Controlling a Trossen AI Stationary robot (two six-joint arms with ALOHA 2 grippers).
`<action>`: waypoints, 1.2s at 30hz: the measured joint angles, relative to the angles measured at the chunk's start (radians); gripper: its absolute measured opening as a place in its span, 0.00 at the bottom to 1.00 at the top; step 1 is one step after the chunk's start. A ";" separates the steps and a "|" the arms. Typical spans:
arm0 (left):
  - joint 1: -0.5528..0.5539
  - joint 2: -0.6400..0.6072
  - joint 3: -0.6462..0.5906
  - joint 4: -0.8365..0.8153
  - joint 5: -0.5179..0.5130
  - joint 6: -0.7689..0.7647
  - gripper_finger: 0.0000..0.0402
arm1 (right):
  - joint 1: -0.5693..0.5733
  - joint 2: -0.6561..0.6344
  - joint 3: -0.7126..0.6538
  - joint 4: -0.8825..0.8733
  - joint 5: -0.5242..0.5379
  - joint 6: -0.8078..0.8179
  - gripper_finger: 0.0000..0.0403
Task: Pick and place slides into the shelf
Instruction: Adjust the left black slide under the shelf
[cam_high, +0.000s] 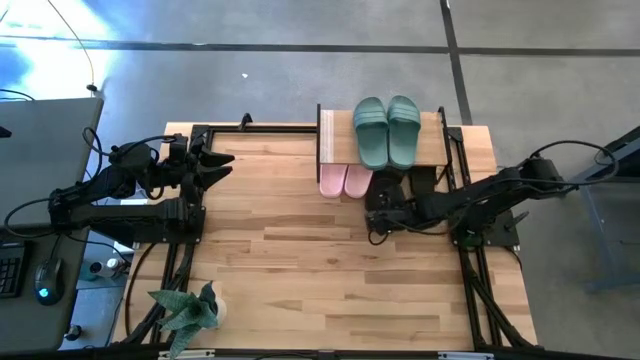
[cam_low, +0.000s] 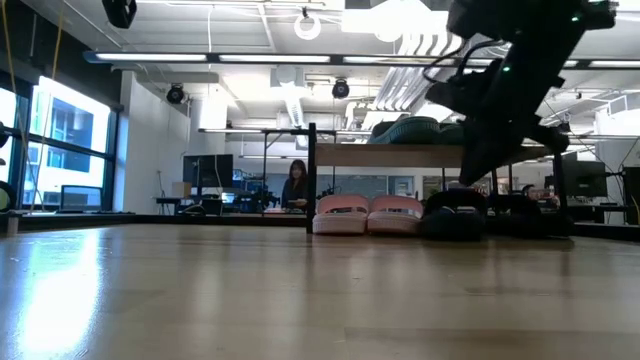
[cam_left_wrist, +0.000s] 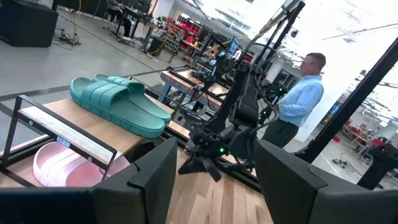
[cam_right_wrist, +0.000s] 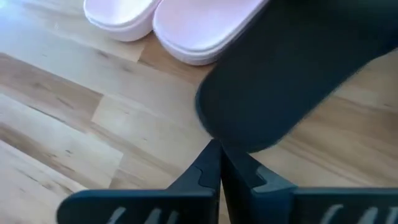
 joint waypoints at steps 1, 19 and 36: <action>0.000 0.000 0.000 0.000 0.000 0.000 0.49 | -0.006 0.019 0.010 0.004 -0.006 0.000 0.00; 0.000 0.000 0.000 0.000 0.000 0.000 0.49 | -0.082 0.315 0.152 0.036 -0.103 -0.042 0.00; 0.000 0.000 0.000 0.000 0.000 0.000 0.49 | -0.070 0.319 0.152 -0.144 -0.044 0.142 0.00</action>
